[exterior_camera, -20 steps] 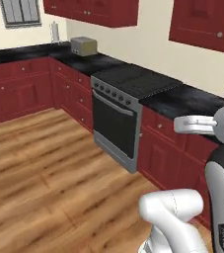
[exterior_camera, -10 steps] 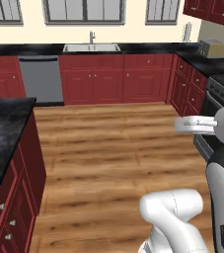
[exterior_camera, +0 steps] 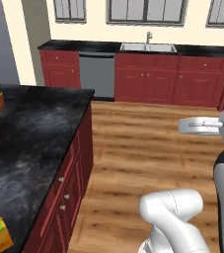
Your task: Pick the bottled water, milk, boxed drink from the counter and place them in the open cabinet.
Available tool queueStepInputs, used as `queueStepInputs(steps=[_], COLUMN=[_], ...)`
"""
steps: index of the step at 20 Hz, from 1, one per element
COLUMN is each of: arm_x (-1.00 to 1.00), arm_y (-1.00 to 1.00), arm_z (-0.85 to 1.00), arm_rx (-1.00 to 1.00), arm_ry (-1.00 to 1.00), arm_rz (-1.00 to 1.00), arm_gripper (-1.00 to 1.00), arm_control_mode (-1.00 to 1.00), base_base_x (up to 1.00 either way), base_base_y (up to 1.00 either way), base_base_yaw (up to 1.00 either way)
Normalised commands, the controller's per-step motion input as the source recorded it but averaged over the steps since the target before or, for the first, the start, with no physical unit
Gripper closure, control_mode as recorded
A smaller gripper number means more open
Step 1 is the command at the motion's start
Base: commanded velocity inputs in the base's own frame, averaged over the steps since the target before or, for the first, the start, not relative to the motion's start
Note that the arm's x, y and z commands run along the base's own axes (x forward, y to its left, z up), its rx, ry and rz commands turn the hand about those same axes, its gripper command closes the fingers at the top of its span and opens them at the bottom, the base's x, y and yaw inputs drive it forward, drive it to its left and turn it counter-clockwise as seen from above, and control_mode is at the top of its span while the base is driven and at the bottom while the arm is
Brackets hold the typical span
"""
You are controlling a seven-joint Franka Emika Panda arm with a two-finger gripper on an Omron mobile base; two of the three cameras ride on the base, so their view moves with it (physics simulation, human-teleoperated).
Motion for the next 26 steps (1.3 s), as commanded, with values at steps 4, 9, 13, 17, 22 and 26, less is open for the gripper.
queueStepInputs(steps=[4, 9, 13, 17, 22, 26], arm_x=[0.0, 0.0, 0.0, 0.0, 0.0, 0.0], arm_y=[0.0, 0.0, 0.0, 0.0, 0.0, 0.0], arm_z=[0.0, 0.0, 0.0, 0.0, 0.0, 0.0], arm_rx=[0.0, 0.0, 0.0, 0.0, 0.0, 0.0], arm_ry=[0.0, 0.0, 0.0, 0.0, 0.0, 0.0], arm_rz=[0.0, 0.0, 0.0, 0.0, 0.0, 0.0], arm_gripper=[-1.0, -1.0, -1.0, -1.0, -1.0, -1.0], arm_control_mode=[1.0, 1.0, 1.0, 1.0, 1.0, 1.0], base_base_x=[-0.36, -0.47, -0.49, -0.49, -0.25, -0.15], base_base_y=[0.86, 0.6, 0.09, 0.16, 0.47, 0.48], base_base_yaw=[0.3, 0.25, 0.19, 0.29, 0.36, 0.3])
